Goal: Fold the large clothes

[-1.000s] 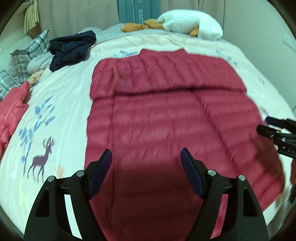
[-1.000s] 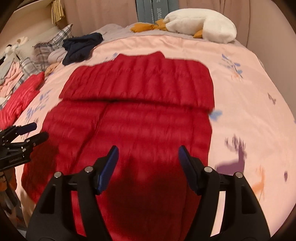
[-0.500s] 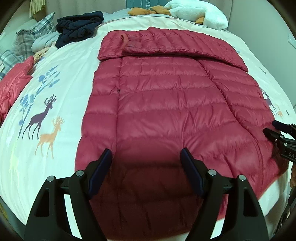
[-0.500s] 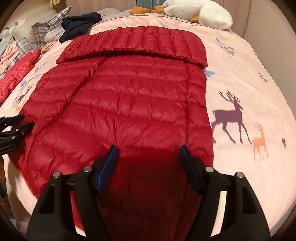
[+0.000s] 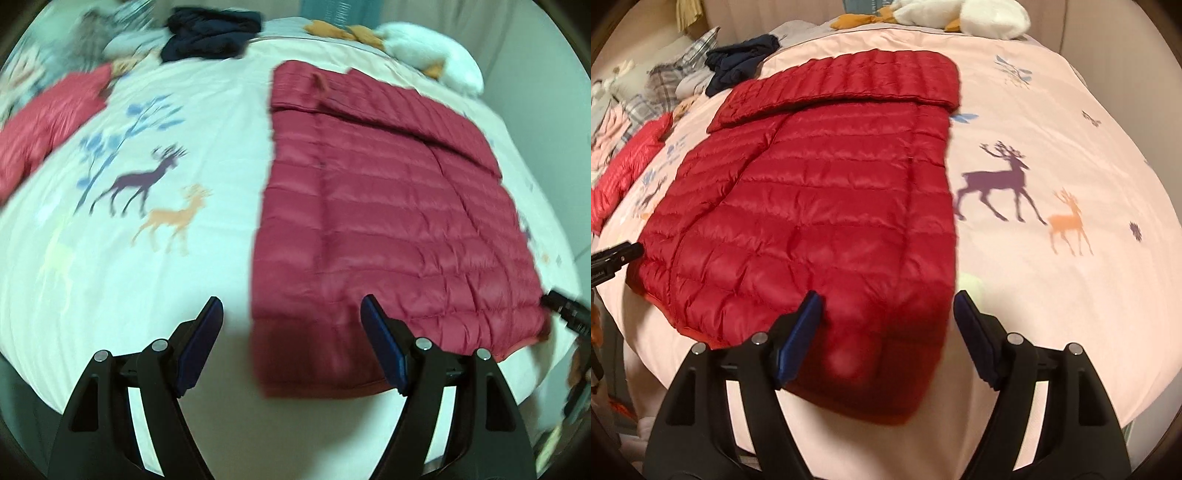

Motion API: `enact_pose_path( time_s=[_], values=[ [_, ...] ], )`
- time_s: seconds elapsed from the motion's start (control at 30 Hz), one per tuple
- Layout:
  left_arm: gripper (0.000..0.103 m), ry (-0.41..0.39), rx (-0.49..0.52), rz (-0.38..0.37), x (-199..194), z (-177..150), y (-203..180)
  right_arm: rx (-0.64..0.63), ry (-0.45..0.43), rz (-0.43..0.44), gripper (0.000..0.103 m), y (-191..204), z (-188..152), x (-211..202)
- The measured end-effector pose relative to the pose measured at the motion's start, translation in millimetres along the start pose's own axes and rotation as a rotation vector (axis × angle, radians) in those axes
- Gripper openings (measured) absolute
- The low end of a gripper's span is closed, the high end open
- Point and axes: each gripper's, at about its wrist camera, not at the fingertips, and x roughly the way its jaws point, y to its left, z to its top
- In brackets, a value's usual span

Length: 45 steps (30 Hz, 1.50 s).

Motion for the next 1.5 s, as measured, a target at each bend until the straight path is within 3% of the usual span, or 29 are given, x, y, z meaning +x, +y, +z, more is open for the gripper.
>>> enact_pose_path(
  time_s=[0.1, 0.23, 0.33, 0.57, 0.93, 1.17, 1.5],
  values=[
    [0.077, 0.010, -0.062, -0.079, -3, -1, 16, 0.053, -0.004, 0.057, 0.078, -12, -2, -5],
    [0.077, 0.042, -0.163, -0.269, 3, -3, 29, 0.136, 0.000, 0.172, 0.078, -25, -4, -8],
    [0.077, 0.066, -0.203, -0.347, 12, -3, 31, 0.210, 0.009, 0.284, 0.079, -35, -6, -7],
    [0.078, 0.113, -0.293, -0.473, 35, -4, 40, 0.298, 0.073, 0.418, 0.082, -50, -15, 12],
    [0.079, 0.119, -0.371, -0.565, 49, 8, 54, 0.312, 0.076, 0.483, 0.083, -38, 1, 32],
    [0.079, 0.121, -0.367, -0.570, 58, 23, 52, 0.326, 0.067, 0.480, 0.083, -38, 6, 35],
    [0.079, 0.170, -0.302, -0.625, 43, -4, 39, 0.263, 0.128, 0.516, 0.082, -27, -8, 28]
  ],
)
